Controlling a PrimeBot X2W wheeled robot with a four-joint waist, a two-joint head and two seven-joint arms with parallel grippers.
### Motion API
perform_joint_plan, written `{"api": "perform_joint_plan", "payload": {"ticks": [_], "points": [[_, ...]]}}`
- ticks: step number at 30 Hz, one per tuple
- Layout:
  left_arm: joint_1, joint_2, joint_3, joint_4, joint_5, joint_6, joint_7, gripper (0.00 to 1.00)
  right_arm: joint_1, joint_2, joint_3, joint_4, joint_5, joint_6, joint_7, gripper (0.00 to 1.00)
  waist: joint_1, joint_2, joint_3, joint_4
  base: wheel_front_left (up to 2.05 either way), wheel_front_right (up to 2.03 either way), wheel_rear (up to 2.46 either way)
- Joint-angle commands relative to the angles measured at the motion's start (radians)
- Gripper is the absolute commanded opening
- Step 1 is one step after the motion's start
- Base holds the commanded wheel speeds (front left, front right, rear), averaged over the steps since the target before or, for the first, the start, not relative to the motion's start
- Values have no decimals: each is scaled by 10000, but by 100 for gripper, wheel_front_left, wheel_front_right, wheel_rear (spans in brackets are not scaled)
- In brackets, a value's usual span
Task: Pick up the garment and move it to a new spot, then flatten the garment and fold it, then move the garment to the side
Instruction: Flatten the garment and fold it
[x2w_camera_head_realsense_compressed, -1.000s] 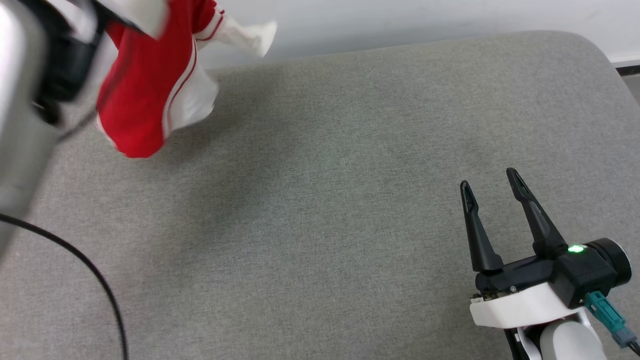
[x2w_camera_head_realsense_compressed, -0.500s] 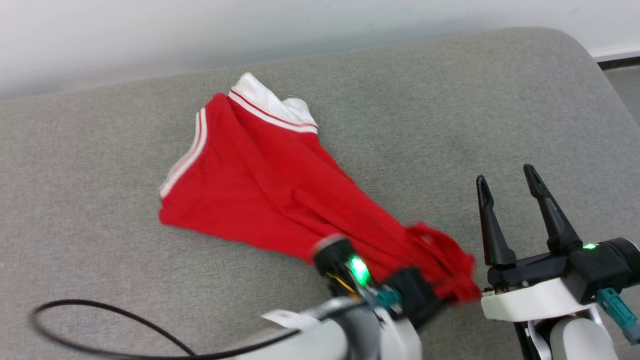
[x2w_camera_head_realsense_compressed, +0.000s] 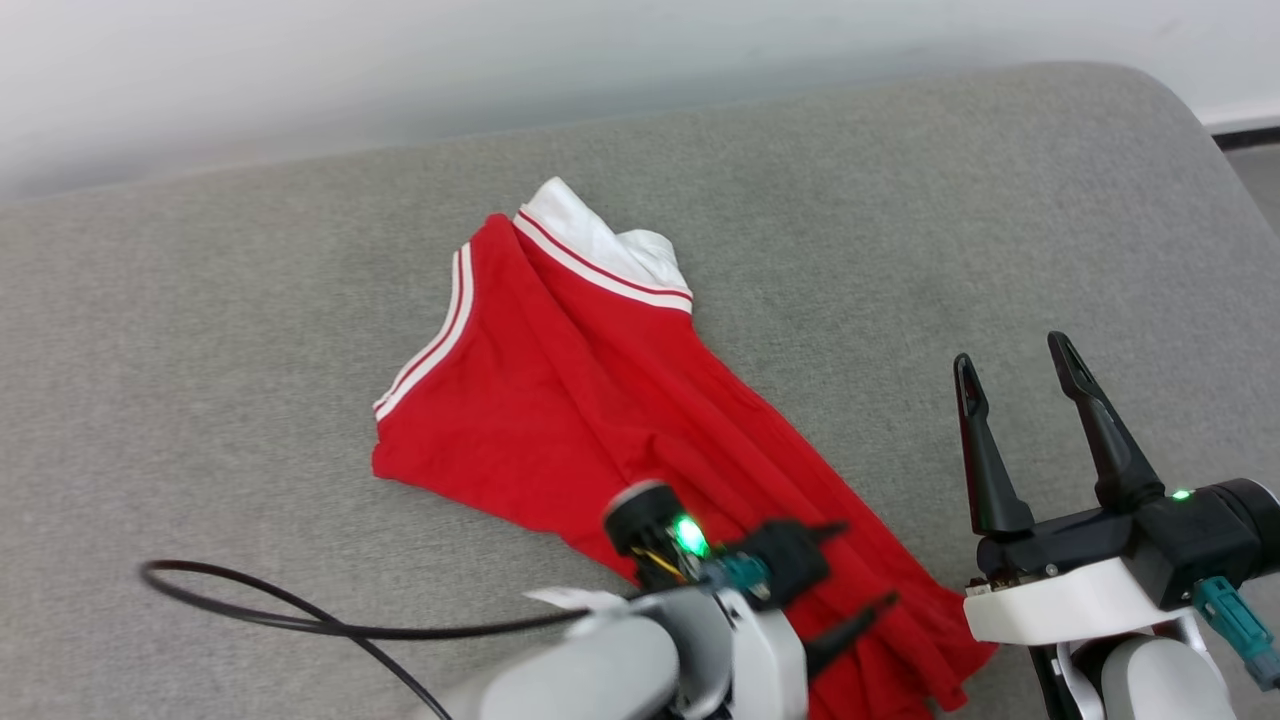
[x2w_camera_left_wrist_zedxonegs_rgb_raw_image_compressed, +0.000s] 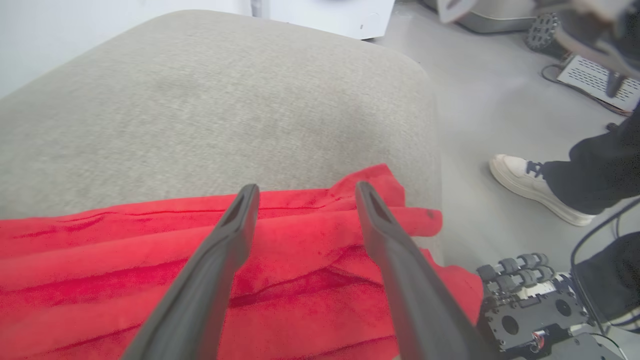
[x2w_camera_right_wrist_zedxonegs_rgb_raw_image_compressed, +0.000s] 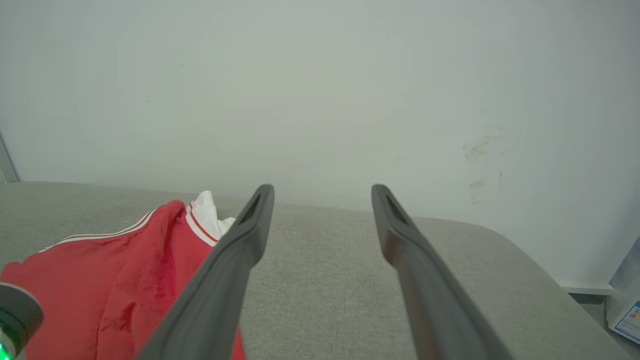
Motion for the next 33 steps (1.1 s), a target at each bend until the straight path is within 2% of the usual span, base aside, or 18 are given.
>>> {"api": "perform_joint_plan", "payload": {"ticks": [1,3,5,11,16,18,21,23,27,33], "points": [[-157,122,171,-18,-100,41,-171,100,91,-2,-22,18,-84,-3,-22,100,0,-1,-134,142,0,0,0],[-221,368,588,-138,-305,142,-474,100,144,-2,-49,26,-100,-3,-22,100,0,-1,-272,294,0,0,0],[-330,696,1112,-310,-460,433,-831,100,212,-2,-52,29,-163,-5,-22,100,0,-1,-410,456,0,0,0],[-111,2006,2932,-1035,-720,1835,-1644,100,369,-4,-103,34,-282,-5,-23,100,0,-1,-794,972,0,0,0],[891,3091,4710,-1937,-848,2903,-1861,100,475,-2,-139,42,-374,-5,-22,100,0,-1,-1040,1297,0,0,0],[1524,3335,5645,-2531,-643,3259,-1874,100,516,-2,-140,28,-389,-3,-23,100,0,-1,-1101,1401,0,0,0],[2942,3407,7018,-3439,-292,3646,-1856,100,615,-4,-128,28,-422,-5,-22,100,0,-1,-1156,1488,0,0,0],[3827,3249,7896,-3957,40,3725,-1860,100,630,-2,-130,27,-445,-5,-22,100,0,-1,-1187,1527,0,0,0],[5475,2583,9043,-4601,831,3461,-1861,100,691,-2,-155,76,-451,-5,-22,100,0,-1,-1224,1632,0,0,0],[6479,1408,9946,-4786,1736,2638,-1861,100,658,-4,-260,377,-551,-3,-22,100,0,-1,-1147,2037,0,0,0]]}}
